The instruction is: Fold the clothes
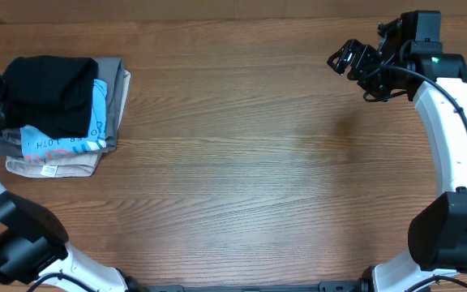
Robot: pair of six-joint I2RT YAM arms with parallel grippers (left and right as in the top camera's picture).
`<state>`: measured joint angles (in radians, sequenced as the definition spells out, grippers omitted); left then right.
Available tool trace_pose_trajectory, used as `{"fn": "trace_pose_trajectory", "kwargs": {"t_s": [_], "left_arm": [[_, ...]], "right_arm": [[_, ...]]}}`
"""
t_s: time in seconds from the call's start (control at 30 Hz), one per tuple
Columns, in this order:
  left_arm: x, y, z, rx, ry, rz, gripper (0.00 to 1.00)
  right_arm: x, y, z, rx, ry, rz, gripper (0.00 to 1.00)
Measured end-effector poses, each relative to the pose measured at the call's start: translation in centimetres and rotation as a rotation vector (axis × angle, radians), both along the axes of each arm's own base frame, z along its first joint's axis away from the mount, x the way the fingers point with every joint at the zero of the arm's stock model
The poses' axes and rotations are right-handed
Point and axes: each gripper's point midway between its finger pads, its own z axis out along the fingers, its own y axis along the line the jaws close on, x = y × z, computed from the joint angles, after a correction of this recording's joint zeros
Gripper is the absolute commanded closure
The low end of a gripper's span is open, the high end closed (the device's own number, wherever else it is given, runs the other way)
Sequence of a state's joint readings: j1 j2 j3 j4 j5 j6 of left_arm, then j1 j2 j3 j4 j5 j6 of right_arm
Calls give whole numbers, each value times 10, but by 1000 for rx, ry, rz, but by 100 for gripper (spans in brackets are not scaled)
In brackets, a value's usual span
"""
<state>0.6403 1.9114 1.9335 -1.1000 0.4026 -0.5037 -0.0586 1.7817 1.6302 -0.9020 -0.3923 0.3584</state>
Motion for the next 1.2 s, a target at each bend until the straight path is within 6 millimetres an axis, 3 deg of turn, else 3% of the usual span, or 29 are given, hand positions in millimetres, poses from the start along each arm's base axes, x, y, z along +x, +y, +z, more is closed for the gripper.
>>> {"fn": "trace_pose_trajectory", "kwargs": {"t_s": [0.17, 0.27, 0.37, 0.6, 0.73, 0.9, 0.97, 1.07, 1.2], "left_arm": [[19, -22, 3, 17, -50, -118, 96], [29, -33, -7, 4, -44, -169, 96], [34, -39, -32, -35, 1, -193, 96], [26, -43, -115, -179, 192, -202, 96], [23, -48, -135, -214, 226, -234, 96], [29, -52, -125, -242, 166, -263, 96], [32, -49, -111, -231, 121, -267, 96], [37, -36, -69, -153, 5, -258, 96], [27, -13, 6, -5, -132, -197, 96]], "right_arm": [[0, 0, 0, 0, 0, 0, 0], [0, 0, 0, 0, 0, 0, 0], [0, 0, 0, 0, 0, 0, 0], [0, 0, 0, 0, 0, 0, 0], [0, 0, 0, 0, 0, 0, 0], [0, 0, 0, 0, 1, 0, 0], [0, 0, 0, 0, 0, 0, 0], [0, 0, 0, 0, 1, 0, 0], [0, 0, 0, 0, 0, 0, 0]]}}
